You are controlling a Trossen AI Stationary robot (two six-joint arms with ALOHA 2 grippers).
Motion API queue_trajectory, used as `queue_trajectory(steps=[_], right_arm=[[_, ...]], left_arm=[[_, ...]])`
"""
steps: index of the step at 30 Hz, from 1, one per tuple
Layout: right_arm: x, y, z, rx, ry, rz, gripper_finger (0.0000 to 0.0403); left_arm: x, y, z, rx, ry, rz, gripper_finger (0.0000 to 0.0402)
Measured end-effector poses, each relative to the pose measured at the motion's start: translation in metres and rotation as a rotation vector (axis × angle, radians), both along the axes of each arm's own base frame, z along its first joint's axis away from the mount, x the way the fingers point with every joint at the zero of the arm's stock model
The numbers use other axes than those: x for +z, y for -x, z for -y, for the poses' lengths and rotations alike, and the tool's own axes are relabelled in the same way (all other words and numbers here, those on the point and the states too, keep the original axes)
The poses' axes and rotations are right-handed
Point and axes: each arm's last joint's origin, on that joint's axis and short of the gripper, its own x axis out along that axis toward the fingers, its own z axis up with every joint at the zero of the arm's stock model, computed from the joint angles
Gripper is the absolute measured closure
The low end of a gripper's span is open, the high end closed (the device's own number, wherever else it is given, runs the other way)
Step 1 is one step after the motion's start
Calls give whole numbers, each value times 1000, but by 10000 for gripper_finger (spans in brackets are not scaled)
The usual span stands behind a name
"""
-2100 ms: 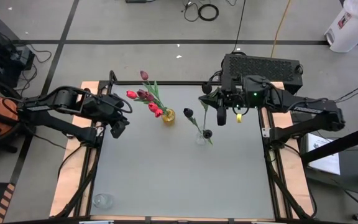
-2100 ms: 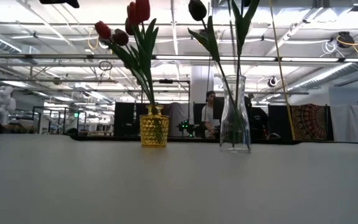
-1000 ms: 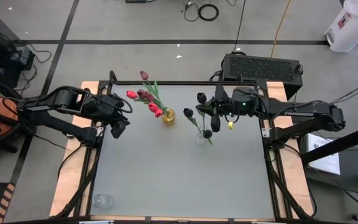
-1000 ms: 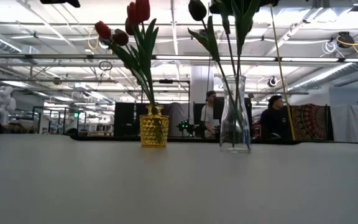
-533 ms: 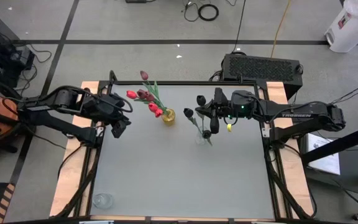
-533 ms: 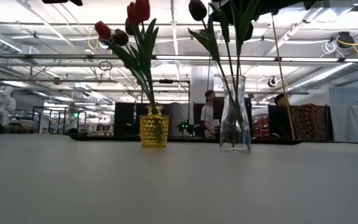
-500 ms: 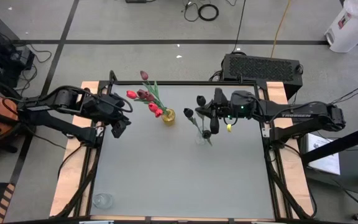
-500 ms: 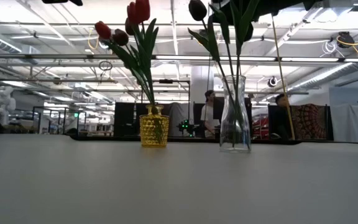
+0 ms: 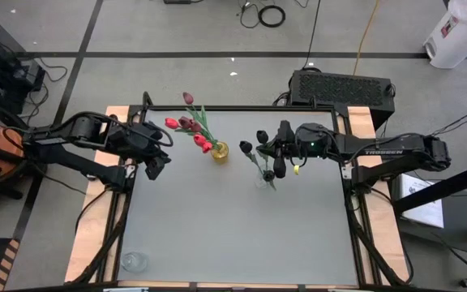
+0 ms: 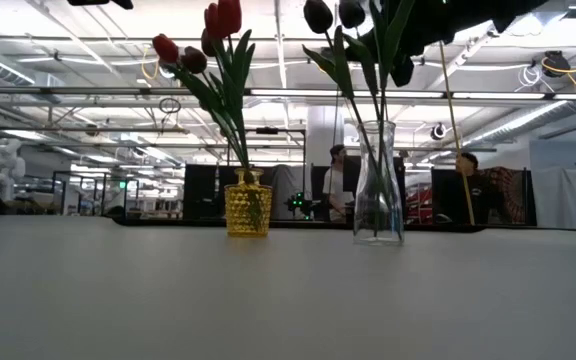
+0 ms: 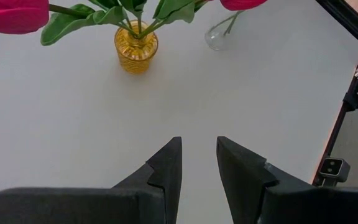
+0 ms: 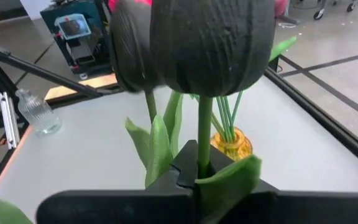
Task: Sort flowers into vase by color
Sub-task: Put the black flower into the transparent vase
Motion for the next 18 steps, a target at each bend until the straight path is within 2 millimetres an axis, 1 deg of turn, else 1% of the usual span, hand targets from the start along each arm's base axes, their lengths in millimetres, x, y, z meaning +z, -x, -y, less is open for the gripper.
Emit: queue_trajectory(steps=[5,18], right_arm=[[-11,2,0,0,-4,-29,403],[-6,0,0,-1,4,25,403]], left_arm=[[0,0,0,0,0,0,295],[0,0,0,1,0,0,295]])
